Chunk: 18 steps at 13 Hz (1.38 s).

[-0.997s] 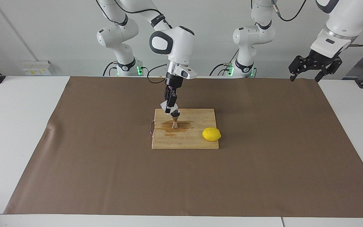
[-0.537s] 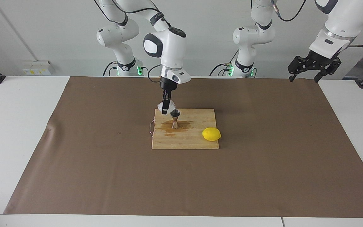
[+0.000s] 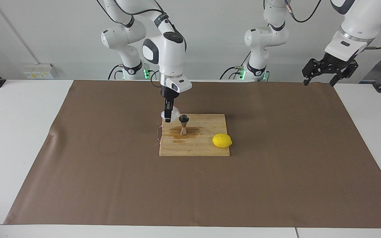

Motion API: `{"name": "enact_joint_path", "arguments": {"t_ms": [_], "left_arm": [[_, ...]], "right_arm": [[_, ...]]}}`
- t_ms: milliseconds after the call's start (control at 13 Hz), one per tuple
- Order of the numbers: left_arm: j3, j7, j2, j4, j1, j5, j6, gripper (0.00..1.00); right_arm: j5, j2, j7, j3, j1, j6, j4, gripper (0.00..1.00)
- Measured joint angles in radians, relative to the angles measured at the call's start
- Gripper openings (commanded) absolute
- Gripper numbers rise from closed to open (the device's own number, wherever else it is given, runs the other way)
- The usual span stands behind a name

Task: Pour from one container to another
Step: 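Carry the white cup with the right gripper back to its spot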

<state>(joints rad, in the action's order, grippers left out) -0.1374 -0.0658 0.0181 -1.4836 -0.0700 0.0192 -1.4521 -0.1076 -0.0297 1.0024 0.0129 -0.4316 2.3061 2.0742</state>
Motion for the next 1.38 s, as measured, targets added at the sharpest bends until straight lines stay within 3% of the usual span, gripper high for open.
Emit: {"name": "enact_joint_path", "arguments": {"t_ms": [767, 1074, 1381], "left_arm": [[-0.001, 0.000, 0.005, -0.003, -0.002, 0.000, -0.051, 1.00], [-0.001, 0.000, 0.005, -0.003, -0.002, 0.000, -0.051, 1.00], [0.004, 0.000, 0.005, -0.003, -0.002, 0.000, -0.051, 1.00]], "right_arm": [[0.597, -0.031, 0.676, -0.003, 0.336, 0.017, 0.106, 0.03], [0.712, -0.060, 0.897, -0.004, 0.461, -0.010, 0.160, 0.03], [0.757, -0.112, 1.004, -0.004, 0.522, -0.012, 0.176, 0.10]]}}
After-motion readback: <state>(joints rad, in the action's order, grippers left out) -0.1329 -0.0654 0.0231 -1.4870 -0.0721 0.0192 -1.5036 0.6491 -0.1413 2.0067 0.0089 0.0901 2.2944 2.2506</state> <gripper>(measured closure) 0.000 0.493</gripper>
